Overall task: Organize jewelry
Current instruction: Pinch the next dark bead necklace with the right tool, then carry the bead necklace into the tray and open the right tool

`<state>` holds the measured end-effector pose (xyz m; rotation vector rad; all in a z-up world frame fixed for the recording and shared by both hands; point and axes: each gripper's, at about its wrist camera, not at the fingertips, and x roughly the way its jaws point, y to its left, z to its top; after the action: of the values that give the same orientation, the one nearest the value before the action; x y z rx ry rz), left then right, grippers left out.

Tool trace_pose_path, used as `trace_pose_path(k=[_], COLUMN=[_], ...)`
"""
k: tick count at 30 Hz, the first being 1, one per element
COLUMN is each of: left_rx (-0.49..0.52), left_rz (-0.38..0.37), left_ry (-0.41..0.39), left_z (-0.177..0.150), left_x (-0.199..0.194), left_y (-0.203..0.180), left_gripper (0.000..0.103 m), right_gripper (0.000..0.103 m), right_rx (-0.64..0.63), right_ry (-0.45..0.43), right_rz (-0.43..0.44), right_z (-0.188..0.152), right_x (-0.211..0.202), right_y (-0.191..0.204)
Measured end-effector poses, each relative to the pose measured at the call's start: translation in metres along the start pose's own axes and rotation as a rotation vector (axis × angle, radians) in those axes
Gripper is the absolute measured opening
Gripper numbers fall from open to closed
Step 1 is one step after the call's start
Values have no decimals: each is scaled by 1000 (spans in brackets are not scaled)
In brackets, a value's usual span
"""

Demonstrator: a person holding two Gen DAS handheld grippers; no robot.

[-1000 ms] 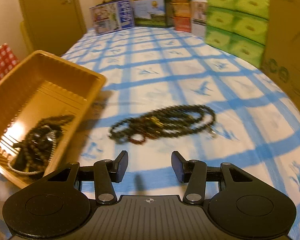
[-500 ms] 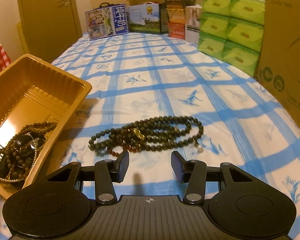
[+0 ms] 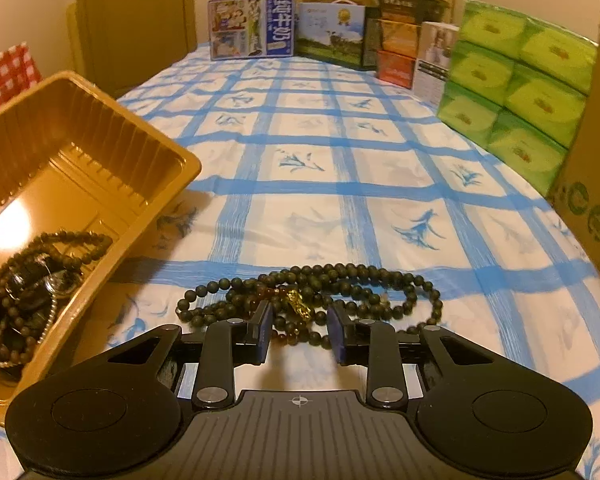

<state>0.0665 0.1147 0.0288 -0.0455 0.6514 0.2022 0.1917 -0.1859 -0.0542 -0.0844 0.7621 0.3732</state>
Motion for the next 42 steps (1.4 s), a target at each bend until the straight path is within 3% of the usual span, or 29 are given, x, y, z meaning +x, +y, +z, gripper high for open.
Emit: trace_pose_path(k=[6, 11, 19, 27, 35, 42], left_rx=[1, 2, 2, 2, 3, 3], left_rz=[0, 0, 0, -1, -1, 0], left_ry=[0, 1, 1, 0, 0, 0], left_z=[0, 0, 1, 0, 0, 1], left_x=[0, 1, 1, 0, 0, 1], left_y=[-1, -2, -2, -1, -1, -1], left_gripper=[5, 5, 5, 5, 6, 6], right_gripper=[23, 5, 5, 5, 5, 5], right_rx=[-22, -21, -13, 7, -8, -15], right_ry=[26, 23, -28, -121, -170, -168], right_rz=[-7, -4, -10, 48, 145, 265], right_z=[-1, -2, 2, 20, 44, 57], right_x=[13, 13, -14, -64, -95, -96], right_y=[0, 1, 7, 20, 41, 71])
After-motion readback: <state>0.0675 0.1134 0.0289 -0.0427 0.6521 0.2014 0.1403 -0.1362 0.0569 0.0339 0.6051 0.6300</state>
